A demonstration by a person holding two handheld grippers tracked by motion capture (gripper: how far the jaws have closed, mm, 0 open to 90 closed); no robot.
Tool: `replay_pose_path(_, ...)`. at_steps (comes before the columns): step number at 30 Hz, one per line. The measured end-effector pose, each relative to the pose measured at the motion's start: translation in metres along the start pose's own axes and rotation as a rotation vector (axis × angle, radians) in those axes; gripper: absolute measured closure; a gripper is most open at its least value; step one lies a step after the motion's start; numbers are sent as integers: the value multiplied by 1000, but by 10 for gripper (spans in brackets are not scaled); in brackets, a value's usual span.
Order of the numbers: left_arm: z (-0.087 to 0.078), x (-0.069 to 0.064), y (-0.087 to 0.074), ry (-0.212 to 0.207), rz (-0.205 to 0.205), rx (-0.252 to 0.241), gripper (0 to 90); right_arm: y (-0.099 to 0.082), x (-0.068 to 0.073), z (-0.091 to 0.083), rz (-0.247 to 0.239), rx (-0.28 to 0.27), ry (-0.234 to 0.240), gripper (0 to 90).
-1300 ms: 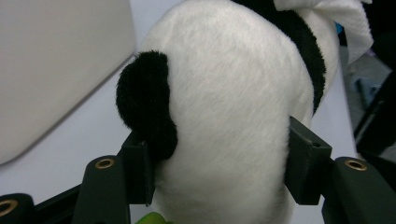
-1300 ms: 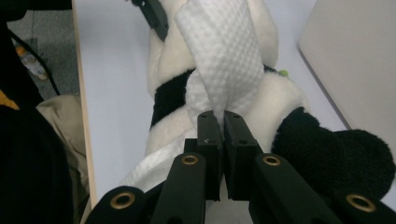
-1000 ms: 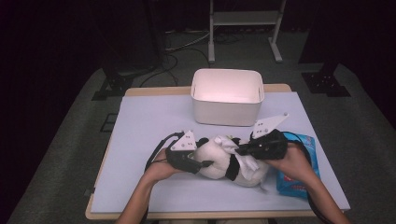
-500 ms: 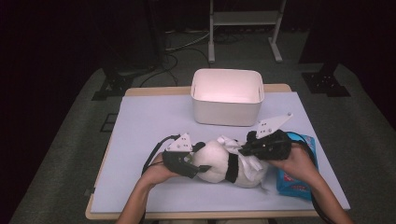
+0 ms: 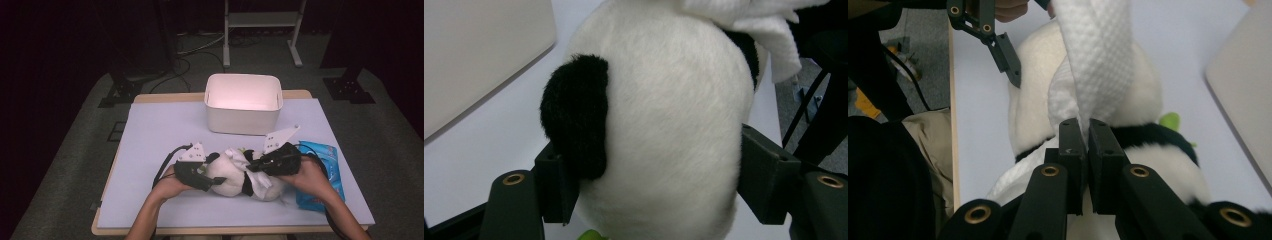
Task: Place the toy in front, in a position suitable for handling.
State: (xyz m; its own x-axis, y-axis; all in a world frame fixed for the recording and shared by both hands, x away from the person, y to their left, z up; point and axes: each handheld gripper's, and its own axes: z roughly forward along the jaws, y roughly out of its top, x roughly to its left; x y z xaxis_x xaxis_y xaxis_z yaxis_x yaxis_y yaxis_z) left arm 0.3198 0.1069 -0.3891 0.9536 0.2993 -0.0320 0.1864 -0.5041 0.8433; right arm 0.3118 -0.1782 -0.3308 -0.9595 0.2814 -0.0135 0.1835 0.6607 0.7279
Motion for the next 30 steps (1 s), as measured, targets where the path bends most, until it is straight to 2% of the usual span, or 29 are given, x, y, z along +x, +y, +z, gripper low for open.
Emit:
replay_pose_path(7,-1,2,-7,-3,-8,5,276,-18,-2,-24,37,-36,-43,850)
replay_pose_path(8,-2,2,-7,-3,-7,7,276,-26,-3,-31,60,-44,-54,850)
replay_pose_path(9,-2,2,-7,-3,-7,7,276,-26,-3,-31,60,-44,-54,850)
replay_pose_path(10,-2,2,-7,-3,-5,6,276,-35,-5,-37,88,-65,-60,850)
replay_pose_path(16,-2,2,-8,-6,10,6,277,-54,-14,-51,139,-85,-99,848)
replay_pose_path(22,-2,-1,-7,1,32,15,278,-57,-23,-51,167,-92,-109,848)
replay_pose_path(23,-2,-2,-7,0,53,18,280,-55,-25,-50,169,-97,-104,847)
replay_pose_path(30,-2,-4,-8,0,71,18,281,-38,-28,-41,147,-109,-96,846)
